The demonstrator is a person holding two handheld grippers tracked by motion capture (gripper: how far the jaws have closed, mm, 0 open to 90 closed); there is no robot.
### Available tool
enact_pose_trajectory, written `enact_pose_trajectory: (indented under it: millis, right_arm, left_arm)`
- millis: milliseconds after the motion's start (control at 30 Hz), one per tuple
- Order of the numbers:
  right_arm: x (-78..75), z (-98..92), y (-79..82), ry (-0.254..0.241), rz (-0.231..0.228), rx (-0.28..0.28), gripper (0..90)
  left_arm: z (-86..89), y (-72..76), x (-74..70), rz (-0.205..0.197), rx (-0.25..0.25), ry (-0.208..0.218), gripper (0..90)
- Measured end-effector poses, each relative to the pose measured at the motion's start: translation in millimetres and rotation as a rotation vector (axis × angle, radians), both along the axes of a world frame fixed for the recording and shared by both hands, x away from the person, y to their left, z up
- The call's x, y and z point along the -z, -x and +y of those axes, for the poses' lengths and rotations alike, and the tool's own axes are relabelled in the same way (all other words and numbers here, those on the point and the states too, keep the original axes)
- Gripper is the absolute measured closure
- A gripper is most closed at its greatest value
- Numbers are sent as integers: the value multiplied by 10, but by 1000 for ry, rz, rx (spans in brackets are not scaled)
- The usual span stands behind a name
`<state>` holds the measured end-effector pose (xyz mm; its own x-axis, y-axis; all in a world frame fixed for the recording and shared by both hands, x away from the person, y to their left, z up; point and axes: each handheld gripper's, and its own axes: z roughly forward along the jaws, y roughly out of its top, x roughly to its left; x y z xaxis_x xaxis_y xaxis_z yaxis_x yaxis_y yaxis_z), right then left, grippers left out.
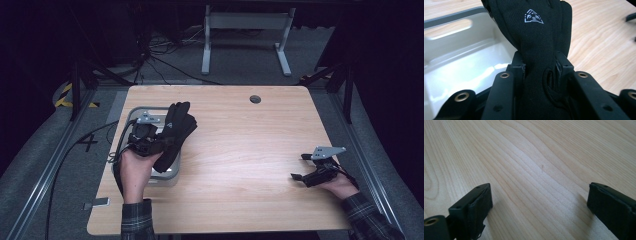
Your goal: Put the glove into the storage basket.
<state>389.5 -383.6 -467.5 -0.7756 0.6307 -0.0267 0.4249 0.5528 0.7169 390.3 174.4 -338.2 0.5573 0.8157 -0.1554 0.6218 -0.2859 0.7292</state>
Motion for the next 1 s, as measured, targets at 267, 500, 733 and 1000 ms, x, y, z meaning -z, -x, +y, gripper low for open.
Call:
enact_pose_trajectory:
  millis: [267, 500, 733, 1000]
  right_arm:
    - [0, 0, 0, 0, 0, 0, 66]
    - [0, 0, 0, 0, 0, 1, 66]
    - [0, 0, -1, 0, 0, 1, 66]
    - [0, 1, -1, 0, 0, 1, 66]
  left_arm:
    - [330, -44, 159, 7, -86, -5, 678]
    - [414, -204, 402, 54, -89, -35, 677]
    - [424, -291, 517, 88, -85, -45, 675]
    - [422, -322, 560, 115, -83, -62, 658]
